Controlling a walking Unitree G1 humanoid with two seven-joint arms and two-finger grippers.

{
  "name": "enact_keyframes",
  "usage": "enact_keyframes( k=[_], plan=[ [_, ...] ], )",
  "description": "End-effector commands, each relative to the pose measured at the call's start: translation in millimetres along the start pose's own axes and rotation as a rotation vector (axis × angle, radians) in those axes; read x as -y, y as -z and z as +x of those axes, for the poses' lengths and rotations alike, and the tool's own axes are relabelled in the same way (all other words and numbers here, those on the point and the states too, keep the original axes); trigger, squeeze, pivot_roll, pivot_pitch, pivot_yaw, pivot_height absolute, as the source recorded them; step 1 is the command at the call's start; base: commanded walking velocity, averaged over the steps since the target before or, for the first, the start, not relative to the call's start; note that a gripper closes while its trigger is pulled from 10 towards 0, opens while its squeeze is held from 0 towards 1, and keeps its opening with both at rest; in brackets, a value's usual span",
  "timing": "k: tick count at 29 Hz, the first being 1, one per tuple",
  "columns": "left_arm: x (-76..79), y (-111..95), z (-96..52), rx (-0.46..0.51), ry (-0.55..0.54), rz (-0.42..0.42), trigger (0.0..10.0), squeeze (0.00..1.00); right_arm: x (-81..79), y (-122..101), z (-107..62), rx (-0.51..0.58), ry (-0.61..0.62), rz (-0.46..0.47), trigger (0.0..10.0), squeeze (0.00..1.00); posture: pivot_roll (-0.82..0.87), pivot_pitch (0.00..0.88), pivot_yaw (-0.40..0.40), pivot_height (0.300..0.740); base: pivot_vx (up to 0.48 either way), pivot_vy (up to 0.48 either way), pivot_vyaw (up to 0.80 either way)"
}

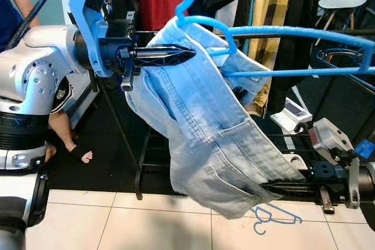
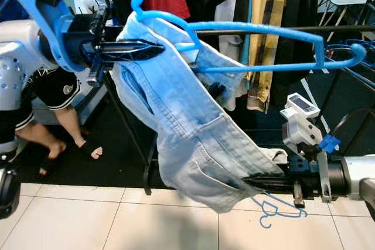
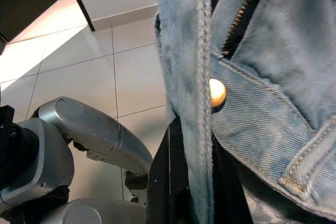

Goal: Hang hanger

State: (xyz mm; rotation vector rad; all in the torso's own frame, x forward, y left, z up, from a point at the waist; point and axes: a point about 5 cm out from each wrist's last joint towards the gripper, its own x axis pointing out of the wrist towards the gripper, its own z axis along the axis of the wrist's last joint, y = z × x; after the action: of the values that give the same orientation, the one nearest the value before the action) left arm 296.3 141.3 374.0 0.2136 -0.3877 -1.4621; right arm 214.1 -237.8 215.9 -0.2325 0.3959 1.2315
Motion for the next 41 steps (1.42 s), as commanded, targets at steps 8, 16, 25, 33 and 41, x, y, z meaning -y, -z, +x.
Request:
enact_keyframes(
  k=[8, 16, 25, 33, 41],
  plan=[
    [-11.6, 4.4, -21.1, -0.037, -0.104, 0.008, 0.0, 0.00, 2.3, -5.1, -15.0, 0.000, 0.067, -0.016, 0.0, 0.00, -0.13, 0.000, 0.089, 0.740, 0.000, 0.000, 0.00],
    [-3.3, 44.4, -42.6, -0.281, -0.099, -0.045, 0.0, 0.00, 7.1, -48.6, -47.9, 0.132, 0.126, -0.139, 0.0, 0.00, -0.13, 0.000, 0.088, 0.740, 0.000, 0.000, 0.00],
    [22.4, 61.6, -50.2, -0.414, 0.067, -0.153, 0.0, 0.00, 3.1, -82.1, -72.5, 0.108, 0.085, -0.258, 0.0, 0.00, -0.13, 0.000, 0.076, 0.740, 0.000, 0.000, 0.00],
    [30.0, 60.3, -45.9, -0.405, 0.157, -0.187, 0.0, 0.00, 1.6, -84.7, -58.9, 0.076, 0.001, -0.281, 0.0, 0.00, -0.12, 0.000, 0.072, 0.740, 0.000, 0.000, 0.00],
    [34.9, 60.3, -46.0, -0.428, 0.228, -0.213, 0.0, 0.00, 1.4, -89.6, -53.6, 0.052, -0.050, -0.307, 0.0, 0.00, -0.12, 0.000, 0.071, 0.740, 0.000, 0.000, 0.00]
  ],
)
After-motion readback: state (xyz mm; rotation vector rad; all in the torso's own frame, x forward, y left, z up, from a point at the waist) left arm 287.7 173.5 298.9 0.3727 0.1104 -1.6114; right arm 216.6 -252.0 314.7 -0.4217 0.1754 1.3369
